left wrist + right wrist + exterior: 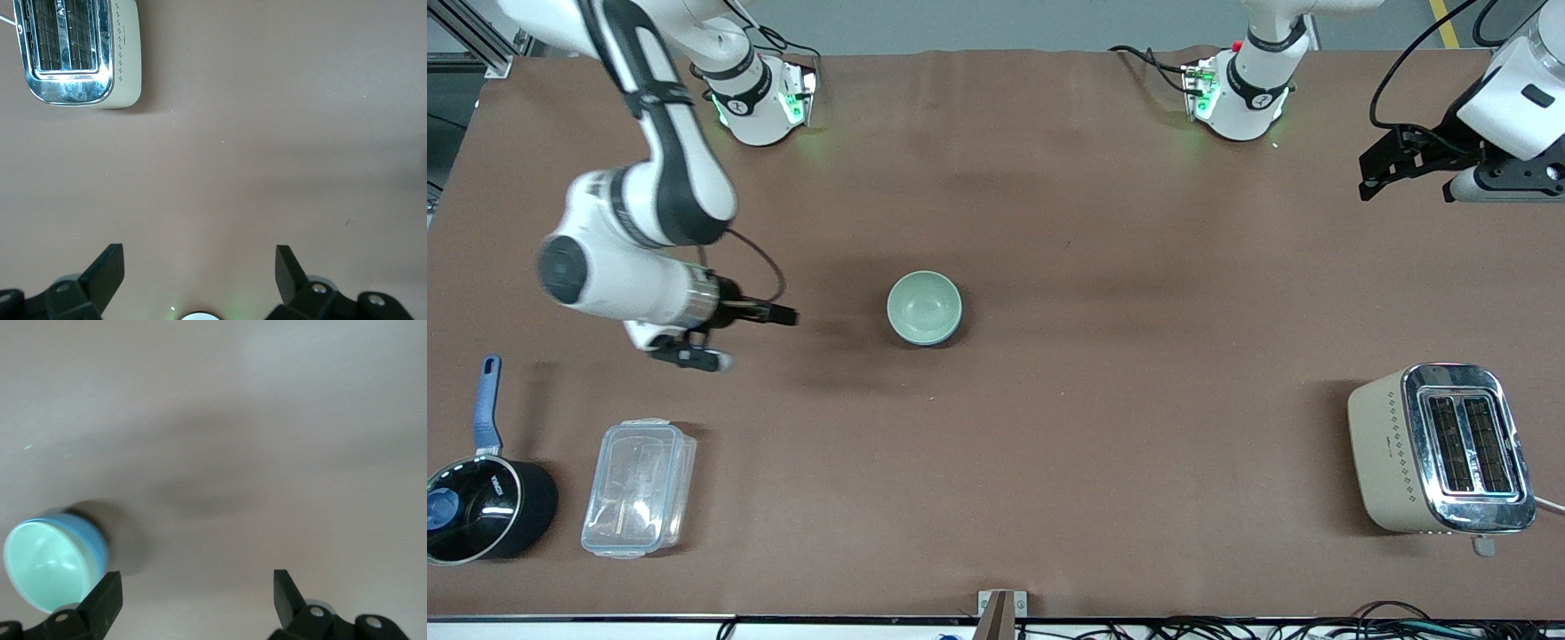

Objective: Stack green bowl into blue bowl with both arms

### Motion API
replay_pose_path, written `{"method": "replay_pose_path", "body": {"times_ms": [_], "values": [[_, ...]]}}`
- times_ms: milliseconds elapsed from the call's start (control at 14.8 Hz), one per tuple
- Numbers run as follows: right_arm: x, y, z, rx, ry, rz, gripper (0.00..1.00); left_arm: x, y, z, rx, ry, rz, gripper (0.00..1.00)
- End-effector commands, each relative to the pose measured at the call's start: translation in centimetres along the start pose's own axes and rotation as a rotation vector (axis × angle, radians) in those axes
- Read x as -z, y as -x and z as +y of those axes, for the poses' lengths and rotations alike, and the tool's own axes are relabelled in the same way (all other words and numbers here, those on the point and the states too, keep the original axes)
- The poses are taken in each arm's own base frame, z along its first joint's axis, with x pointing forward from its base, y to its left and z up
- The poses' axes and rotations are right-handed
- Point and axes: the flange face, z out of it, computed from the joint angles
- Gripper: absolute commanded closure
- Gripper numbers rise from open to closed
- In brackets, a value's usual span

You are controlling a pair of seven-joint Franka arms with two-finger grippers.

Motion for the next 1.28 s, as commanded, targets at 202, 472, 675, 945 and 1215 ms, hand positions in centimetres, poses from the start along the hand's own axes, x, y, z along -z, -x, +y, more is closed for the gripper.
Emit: {"method": "replay_pose_path", "body": {"times_ms": [202,472,675,945,1215], "values": [[5.1,-1.6,9.9,0.010,0.098,0.076,0.00,0.8,0.5,-0.1,-0.022,0.043,0.013,0.00],[7.4,-2.0,15.4,0.028,0.137,0.112,0.00,1.4,0.4,-0.3,-0.013,0.040,0.024,0.00],[11.1,-1.7,15.3,0.043,0.164,0.169,0.00,1.7,0.5,-0.3,-0.011,0.036,0.021,0.00],[18.4,-1.0,15.9,0.111,0.170,0.184,0.00,1.8,0.5,-0.3,-0.014,0.032,0.016,0.00],[23.0,1.2,15.1,0.131,0.170,0.148,0.00,2.3,0.6,-0.2,-0.016,0.029,0.022,0.00]]}}
